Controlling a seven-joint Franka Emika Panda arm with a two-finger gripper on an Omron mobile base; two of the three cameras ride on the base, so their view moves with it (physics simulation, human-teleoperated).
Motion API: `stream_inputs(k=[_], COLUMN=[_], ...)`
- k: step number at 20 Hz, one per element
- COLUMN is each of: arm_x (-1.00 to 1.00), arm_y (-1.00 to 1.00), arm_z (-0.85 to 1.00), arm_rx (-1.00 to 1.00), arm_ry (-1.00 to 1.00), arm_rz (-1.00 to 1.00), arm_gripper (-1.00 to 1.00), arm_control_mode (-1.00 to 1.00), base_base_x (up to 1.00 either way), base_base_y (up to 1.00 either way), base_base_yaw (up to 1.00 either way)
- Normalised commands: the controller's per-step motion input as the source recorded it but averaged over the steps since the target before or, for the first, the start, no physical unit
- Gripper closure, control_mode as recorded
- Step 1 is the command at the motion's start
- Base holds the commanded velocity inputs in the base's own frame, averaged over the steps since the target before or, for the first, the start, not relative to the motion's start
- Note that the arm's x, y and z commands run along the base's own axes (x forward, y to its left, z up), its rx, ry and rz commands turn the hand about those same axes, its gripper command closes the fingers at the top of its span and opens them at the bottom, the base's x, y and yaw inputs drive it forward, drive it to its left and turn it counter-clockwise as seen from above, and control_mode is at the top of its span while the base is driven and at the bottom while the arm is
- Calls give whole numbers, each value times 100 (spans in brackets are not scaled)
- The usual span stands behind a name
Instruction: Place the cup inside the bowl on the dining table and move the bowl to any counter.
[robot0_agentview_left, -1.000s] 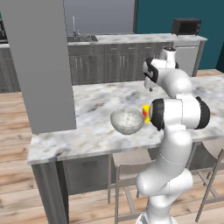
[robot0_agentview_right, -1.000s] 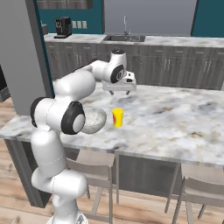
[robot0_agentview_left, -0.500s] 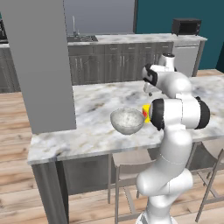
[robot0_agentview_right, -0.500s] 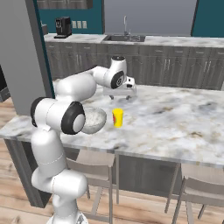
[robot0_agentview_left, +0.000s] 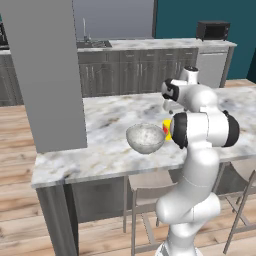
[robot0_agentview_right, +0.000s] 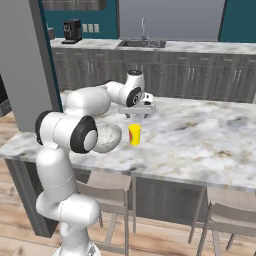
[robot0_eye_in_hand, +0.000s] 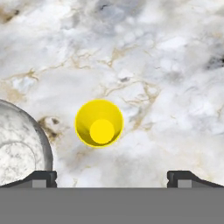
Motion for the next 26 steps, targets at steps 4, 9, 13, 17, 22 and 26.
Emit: stream_inputs(k=[4,9,13,17,22,26], arm_x=[12,18,22,1,0,0], arm_y=[0,0,0,0,-3,-2], arm_z=[-5,0,0,0,-2,-8], arm_rx=[0,0,0,0,0,0], arm_ry=[0,0,0,0,0,0], arm_rz=[0,0,0,0,0,0], arm_gripper=[-100,-100,-100,-100,-100,-100], arm_control_mode=[-100,-100,-100,-100,-100,-100], base_base_x=[0,0,0,0,0,0], base_base_y=[0,0,0,0,0,0], base_base_yaw=[0,0,0,0,0,0])
